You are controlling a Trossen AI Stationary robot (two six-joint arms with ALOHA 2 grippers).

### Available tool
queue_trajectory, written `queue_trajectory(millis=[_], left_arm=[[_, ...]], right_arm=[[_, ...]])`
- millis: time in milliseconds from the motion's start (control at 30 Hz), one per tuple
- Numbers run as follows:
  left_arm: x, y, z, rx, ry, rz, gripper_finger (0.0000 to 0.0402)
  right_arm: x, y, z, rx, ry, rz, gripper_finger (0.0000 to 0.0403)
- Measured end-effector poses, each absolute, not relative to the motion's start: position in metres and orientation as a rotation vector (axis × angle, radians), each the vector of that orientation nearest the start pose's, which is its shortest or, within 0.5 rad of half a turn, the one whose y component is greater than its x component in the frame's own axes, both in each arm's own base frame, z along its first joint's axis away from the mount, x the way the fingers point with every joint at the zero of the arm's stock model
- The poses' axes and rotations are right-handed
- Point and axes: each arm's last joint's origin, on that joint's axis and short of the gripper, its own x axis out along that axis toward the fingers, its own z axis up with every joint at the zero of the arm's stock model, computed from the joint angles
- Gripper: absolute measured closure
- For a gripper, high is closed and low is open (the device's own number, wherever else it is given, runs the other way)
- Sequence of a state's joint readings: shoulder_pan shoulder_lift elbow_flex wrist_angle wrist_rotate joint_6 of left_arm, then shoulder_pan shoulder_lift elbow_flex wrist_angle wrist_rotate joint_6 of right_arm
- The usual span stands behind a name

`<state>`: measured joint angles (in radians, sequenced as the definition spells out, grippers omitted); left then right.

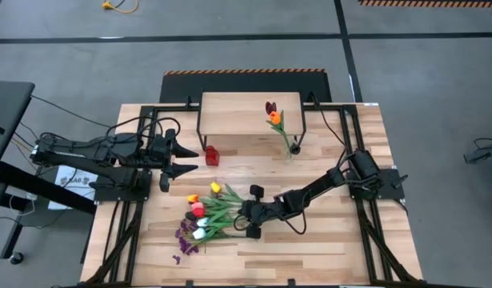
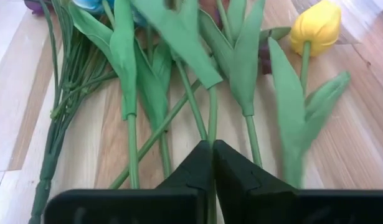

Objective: Pick and place flowers into a vace then onto a shelf
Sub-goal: Put the red flower into the transparent vase

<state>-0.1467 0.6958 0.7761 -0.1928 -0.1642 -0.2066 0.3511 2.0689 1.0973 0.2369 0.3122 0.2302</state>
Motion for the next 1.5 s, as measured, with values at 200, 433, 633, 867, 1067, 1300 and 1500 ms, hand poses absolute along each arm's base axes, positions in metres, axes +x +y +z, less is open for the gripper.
queue_trajectory(millis=[200, 433, 633, 867, 1067, 1300, 1500], left_arm=[[0.151, -0.018, 0.341, -0.189, 0.109, 0.029, 0.0226], [0.152, -0.018, 0.341, -0.197, 0.109, 0.029, 0.0226], [0.151, -0.018, 0.341, -0.197, 0.112, 0.030, 0.0226], [0.151, -0.018, 0.341, -0.203, 0.115, 0.031, 0.0226], [0.151, -0.018, 0.340, -0.204, 0.124, 0.032, 0.0226], [0.151, -0.018, 0.339, -0.203, 0.136, 0.033, 0.0226], [0.151, -0.018, 0.339, -0.203, 0.136, 0.033, 0.0226]], right_arm=[[0.383, 0.131, 0.103, -0.026, 0.693, -0.039, 0.0400], [0.388, 0.133, 0.110, -0.052, 0.671, -0.026, 0.0401], [0.399, 0.141, 0.128, -0.118, 0.730, -0.015, 0.0402], [0.406, 0.152, 0.154, -0.216, 0.823, -0.026, 0.0402], [0.406, 0.164, 0.179, -0.300, 0.859, -0.001, 0.0403], [0.383, 0.172, 0.225, -0.371, 0.782, -0.070, 0.0403], [0.354, 0.185, 0.273, -0.447, 0.634, -0.181, 0.0403]])
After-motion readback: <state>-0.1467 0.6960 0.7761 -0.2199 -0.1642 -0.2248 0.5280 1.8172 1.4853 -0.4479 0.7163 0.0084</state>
